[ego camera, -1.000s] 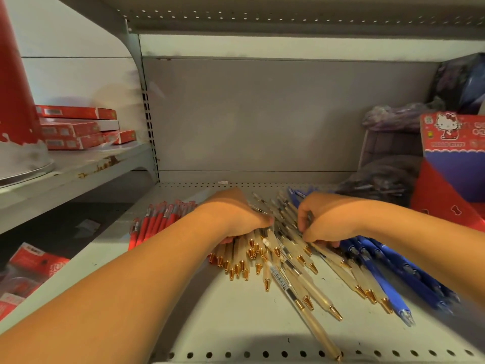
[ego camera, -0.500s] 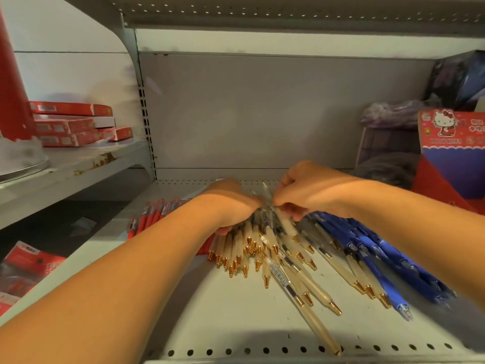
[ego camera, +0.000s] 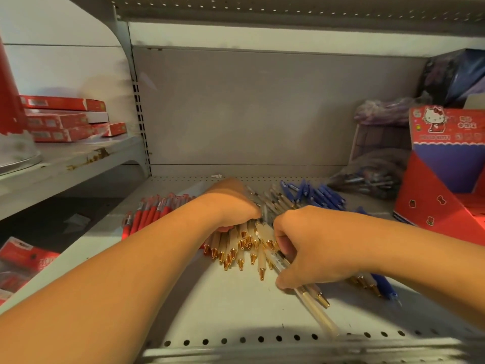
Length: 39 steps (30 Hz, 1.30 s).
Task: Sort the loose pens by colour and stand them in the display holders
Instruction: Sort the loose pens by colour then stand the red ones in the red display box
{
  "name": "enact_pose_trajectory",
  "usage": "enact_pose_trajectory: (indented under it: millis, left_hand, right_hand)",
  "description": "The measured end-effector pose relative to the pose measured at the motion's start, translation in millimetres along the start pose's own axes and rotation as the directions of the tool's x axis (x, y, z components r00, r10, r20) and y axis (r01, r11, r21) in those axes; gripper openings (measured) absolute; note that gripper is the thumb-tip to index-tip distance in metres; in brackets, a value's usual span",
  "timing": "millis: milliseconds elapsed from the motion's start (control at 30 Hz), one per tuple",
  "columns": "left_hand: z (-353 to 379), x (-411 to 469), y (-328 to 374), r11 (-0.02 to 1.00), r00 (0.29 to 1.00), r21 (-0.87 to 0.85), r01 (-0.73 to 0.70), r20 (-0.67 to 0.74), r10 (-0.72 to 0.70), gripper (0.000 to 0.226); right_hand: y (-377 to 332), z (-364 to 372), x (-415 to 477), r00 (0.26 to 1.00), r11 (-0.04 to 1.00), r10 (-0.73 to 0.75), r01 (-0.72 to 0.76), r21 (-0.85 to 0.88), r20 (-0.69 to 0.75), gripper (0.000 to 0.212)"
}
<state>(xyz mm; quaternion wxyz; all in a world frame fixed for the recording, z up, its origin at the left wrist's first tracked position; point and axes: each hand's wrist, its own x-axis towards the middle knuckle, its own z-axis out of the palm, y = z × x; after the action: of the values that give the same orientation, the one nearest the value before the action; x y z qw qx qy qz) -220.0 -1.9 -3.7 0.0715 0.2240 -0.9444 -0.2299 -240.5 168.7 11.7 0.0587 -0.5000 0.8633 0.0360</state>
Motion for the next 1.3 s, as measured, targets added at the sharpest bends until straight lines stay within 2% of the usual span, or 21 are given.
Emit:
enact_pose_trajectory:
  millis: [133, 233, 367, 533, 600, 667, 767, 900, 967, 1067, 1133, 1233, 1300]
  left_hand:
    - [0.7, -0.8, 2.3, 0.998, 0.998, -0.003, -0.061, 0.017, 0.061, 0.019]
    - [3.6, -1.3, 0.9, 0.999, 0.999, -0.012, -0.045, 0.025, 0.045, 0.027]
    - [3.1, 0.8, -4.4, 0.998, 0.999, -0.049, -0.038, 0.031, 0.04, 0.016]
    - [1.0, 2.4, -8.9, 0.994, 0.998, -0.111, -0.023, 0.059, 0.03, 0.023]
    - [0.8, 4.0, -10.7, 0.993, 0.996, -0.115, -0.031, 0.078, 0.04, 0.025]
    - [1.5, 6.6, -12.6, 0.994, 0.996, -0.108, -0.035, 0.08, 0.043, 0.025]
    - [4.5, 11.2, -13.2, 0.995, 0.998, -0.095, -0.018, 0.053, 0.023, 0.019]
    - [8.1, 18.2, -10.7, 0.992, 0.996, -0.094, 0.084, -0.012, -0.085, 0.025]
    - [9.3, 19.4, -8.5, 0.989, 0.994, -0.111, 0.1, -0.043, -0.105, 0.034]
    - [11.8, 19.1, -5.5, 0.998, 0.999, -0.062, 0.009, -0.042, -0.011, 0.044]
    - [13.5, 14.2, -3.6, 0.999, 0.998, 0.02, -0.03, -0.055, 0.031, 0.044]
    - [17.8, 4.4, 5.0, 0.985, 0.991, 0.116, -0.125, -0.022, 0.129, 0.042]
    - [22.2, 1.2, 10.2, 0.977, 0.987, 0.146, -0.157, 0.059, 0.15, 0.065]
  right_hand:
    - [-4.5, 4.9, -1.7, 0.999, 1.0, 0.016, -0.017, -0.012, -0.036, 0.035]
    - [-4.0, 9.8, 0.4, 0.997, 1.0, 0.018, -0.018, 0.0, -0.074, 0.034]
    - [6.9, -1.8, 0.8, 1.0, 0.979, 0.011, -0.013, 0.201, 0.011, 0.024]
    - [32.4, -30.9, -12.4, 0.995, 0.892, -0.023, -0.026, 0.452, 0.102, 0.013]
    - [42.6, -38.4, -18.1, 0.991, 0.843, -0.032, -0.045, 0.535, 0.133, 0.019]
    - [49.0, -40.5, -13.6, 0.995, 0.81, 0.021, -0.072, 0.582, 0.093, 0.024]
    - [44.5, -31.7, 15.6, 0.991, 0.821, 0.132, -0.103, 0.562, -0.011, 0.014]
    - [28.6, -2.4, 63.3, 0.99, 0.877, 0.115, -0.066, 0.476, -0.075, 0.028]
    - [28.0, 3.9, 72.1, 0.991, 0.844, 0.103, -0.041, 0.534, -0.087, 0.031]
    - [47.5, -6.3, 62.9, 0.984, 0.762, 0.141, -0.035, 0.647, -0.113, 0.023]
    - [67.5, -11.8, 48.7, 0.984, 0.849, 0.154, -0.084, 0.522, -0.092, 0.017]
    - [81.4, -4.7, 32.4, 0.986, 0.959, 0.16, -0.164, 0.231, 0.037, 0.022]
    - [77.6, 1.1, 29.7, 0.986, 0.975, 0.161, -0.164, 0.151, 0.037, 0.027]
